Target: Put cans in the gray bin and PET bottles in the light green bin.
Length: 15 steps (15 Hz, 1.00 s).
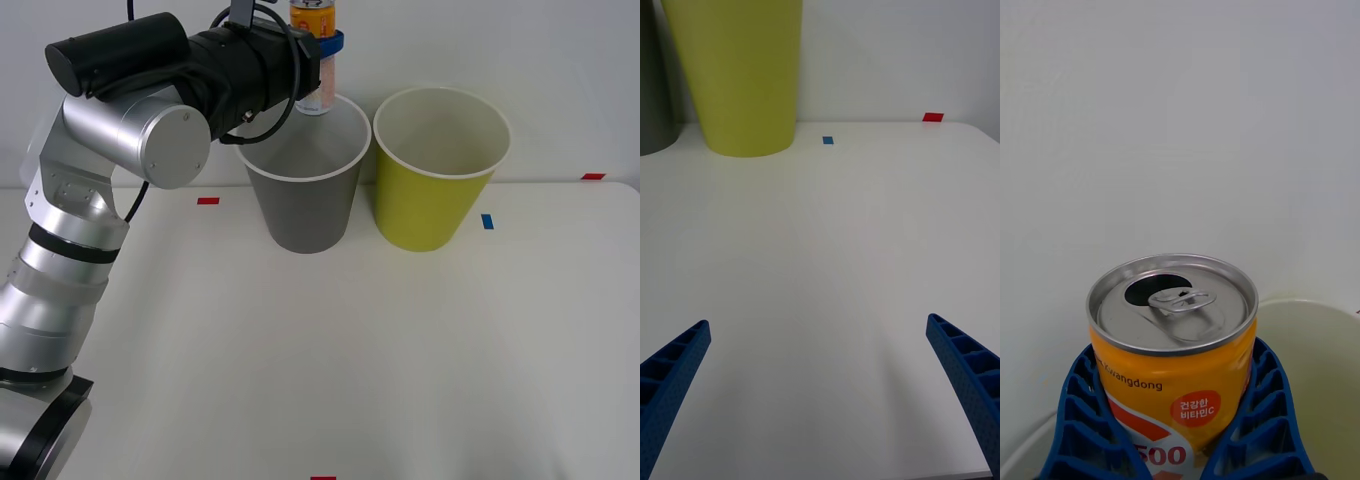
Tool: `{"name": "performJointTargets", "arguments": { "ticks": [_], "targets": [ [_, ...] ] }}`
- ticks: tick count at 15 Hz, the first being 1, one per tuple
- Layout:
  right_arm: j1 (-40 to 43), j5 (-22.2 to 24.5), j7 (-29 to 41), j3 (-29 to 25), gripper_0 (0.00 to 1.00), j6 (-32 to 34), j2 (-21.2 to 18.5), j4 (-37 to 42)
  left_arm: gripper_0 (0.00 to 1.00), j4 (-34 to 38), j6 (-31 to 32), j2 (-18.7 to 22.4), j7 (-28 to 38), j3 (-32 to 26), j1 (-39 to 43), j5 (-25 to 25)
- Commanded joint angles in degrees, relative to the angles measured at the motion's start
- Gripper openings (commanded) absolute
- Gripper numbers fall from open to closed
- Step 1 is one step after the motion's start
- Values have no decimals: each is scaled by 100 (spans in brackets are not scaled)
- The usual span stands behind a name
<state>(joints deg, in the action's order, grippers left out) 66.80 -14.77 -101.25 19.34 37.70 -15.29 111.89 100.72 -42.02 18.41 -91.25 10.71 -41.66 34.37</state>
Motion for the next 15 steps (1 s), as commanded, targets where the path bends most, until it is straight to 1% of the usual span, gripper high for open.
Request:
{"name": "performJointTargets", "arguments": {
  "ticks": [1,3,8,9,10,12,15],
  "targets": [
    [0,0,0,0,100,0,0,0,0,-167,98,-21,-16,-7,-9,-167],
    [0,0,0,0,100,0,0,0,0,-387,362,-48,-33,-7,-9,-229],
    [0,0,0,0,100,0,0,0,0,-404,370,-109,11,-7,0,-308],
    [0,0,0,0,100,0,0,0,27,-404,362,-109,11,-7,0,-299],
    [0,0,0,0,100,0,0,0,100,-404,370,-109,19,-7,0,-308],
    [0,0,0,0,100,0,0,0,100,-404,362,-83,55,-7,9,-281],
    [0,0,0,0,100,0,0,0,100,-369,370,75,55,-7,9,-158]
  ]
}}
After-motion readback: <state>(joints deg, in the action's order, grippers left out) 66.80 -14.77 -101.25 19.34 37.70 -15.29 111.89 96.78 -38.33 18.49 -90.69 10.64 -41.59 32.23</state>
